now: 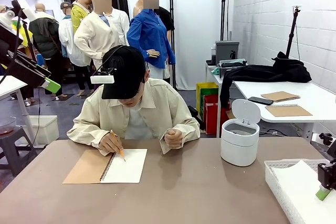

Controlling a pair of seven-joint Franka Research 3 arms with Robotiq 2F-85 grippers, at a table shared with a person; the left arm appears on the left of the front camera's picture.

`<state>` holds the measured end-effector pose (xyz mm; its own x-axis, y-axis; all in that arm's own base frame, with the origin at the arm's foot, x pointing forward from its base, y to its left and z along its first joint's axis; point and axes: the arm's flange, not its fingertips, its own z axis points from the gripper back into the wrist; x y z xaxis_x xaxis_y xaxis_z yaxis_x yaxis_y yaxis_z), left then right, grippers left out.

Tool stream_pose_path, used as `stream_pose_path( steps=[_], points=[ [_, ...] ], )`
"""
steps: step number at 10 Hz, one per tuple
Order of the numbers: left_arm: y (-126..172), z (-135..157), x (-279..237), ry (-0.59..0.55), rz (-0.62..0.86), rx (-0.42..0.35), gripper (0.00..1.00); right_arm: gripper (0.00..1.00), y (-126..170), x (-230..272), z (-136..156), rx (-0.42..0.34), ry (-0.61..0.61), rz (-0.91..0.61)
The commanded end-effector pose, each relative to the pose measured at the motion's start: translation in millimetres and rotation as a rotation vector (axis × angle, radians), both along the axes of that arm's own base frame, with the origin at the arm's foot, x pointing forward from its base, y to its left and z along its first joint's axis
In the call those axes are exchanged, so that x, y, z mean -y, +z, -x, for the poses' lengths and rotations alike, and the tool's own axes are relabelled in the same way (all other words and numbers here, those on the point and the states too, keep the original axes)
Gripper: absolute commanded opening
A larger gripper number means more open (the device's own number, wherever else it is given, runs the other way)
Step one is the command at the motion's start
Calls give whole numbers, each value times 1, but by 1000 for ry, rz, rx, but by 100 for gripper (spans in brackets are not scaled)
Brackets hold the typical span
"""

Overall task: Sort the paper based on its condition.
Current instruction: If a person hands you a paper, place it in the Organizing basket , and if it's crumpled, put it in the Trash can.

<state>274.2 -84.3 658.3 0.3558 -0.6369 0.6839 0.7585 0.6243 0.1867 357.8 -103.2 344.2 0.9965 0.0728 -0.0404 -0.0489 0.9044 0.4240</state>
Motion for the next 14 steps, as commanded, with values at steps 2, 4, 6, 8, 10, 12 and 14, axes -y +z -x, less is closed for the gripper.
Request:
stream_pose_path(
  steps=[2,4,6,8,10,12,14],
  points=[
    [0,0,0,1,0,0,100,0,-10,0,-10,76,-99,2],
    [0,0,0,1,0,0,100,0,-2,7,-8,44,-53,23],
    [0,0,0,1,0,0,100,0,-2,7,-8,44,-53,23],
    [0,0,0,1,0,0,100,0,-2,7,-8,44,-53,23],
    [0,0,0,1,0,0,100,0,-2,7,-8,44,-53,23],
    [0,0,0,1,0,0,100,0,-2,7,-8,44,-53,23],
    [0,0,0,1,0,0,100,19,-3,6,-10,53,-60,17]
  ],
)
